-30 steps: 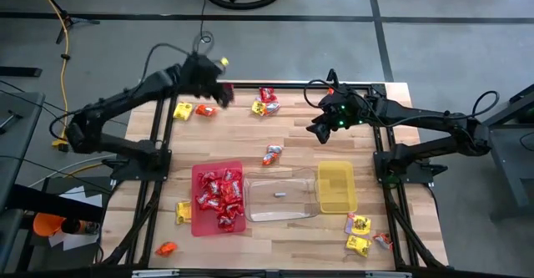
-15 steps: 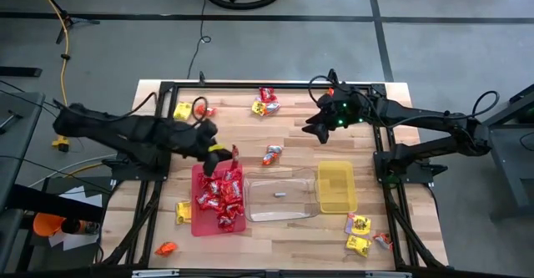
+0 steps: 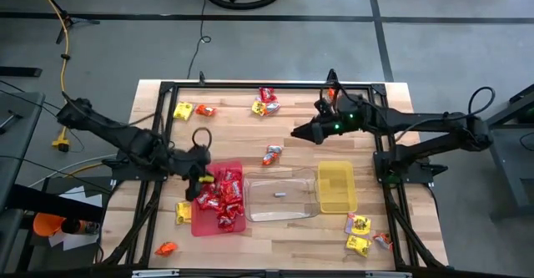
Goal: Sort candy
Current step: Put the red candy into the red bin
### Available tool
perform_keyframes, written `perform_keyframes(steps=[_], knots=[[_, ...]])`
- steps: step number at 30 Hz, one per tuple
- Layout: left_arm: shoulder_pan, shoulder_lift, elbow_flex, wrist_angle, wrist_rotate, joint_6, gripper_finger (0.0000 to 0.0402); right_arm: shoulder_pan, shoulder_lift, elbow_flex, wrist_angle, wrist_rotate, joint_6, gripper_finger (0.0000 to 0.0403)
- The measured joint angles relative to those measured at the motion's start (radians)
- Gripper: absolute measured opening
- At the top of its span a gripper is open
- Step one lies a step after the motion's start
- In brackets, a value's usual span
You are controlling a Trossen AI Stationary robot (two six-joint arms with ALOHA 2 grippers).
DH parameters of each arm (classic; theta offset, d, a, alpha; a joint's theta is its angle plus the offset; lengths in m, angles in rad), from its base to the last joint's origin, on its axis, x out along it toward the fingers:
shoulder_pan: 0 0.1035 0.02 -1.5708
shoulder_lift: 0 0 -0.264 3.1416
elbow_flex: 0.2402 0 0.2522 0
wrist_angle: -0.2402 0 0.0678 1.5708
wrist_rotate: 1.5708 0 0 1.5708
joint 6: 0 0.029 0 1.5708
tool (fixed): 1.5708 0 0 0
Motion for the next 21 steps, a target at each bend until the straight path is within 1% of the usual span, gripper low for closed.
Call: perform_keyframes(steps=[2,5,8,10,13,16,19,21], knots=[[-0.033,0.001,-0.064,0.048,0.025,-0.002,0.0000,0.047,0.000,0.000,0.016,0.059,0.052,0.0211],[-0.067,0.001,-0.144,0.117,0.028,-0.047,0.0000,0.115,0.000,0.000,0.014,0.145,0.102,0.0211],[-0.080,0.001,-0.198,0.137,0.018,-0.098,0.0006,0.168,0.000,0.000,0.013,0.219,0.135,0.0211],[-0.083,0.001,-0.217,0.144,0.010,-0.130,0.0017,0.190,0.000,0.000,0.011,0.258,0.144,0.0211],[-0.081,0.000,-0.237,0.146,0.008,-0.158,0.0042,0.203,0.000,0.000,0.008,0.295,0.156,0.0211],[-0.080,0.000,-0.238,0.155,-0.010,-0.166,0.0078,0.204,0.000,0.000,0.007,0.299,0.179,0.0211],[-0.065,-0.011,-0.225,0.200,-0.036,-0.152,0.0116,0.202,0.000,0.000,0.001,0.299,0.185,0.0211],[-0.049,-0.023,-0.201,0.262,-0.071,-0.117,0.0137,0.189,0.000,0.000,-0.009,0.298,0.184,0.0211]])
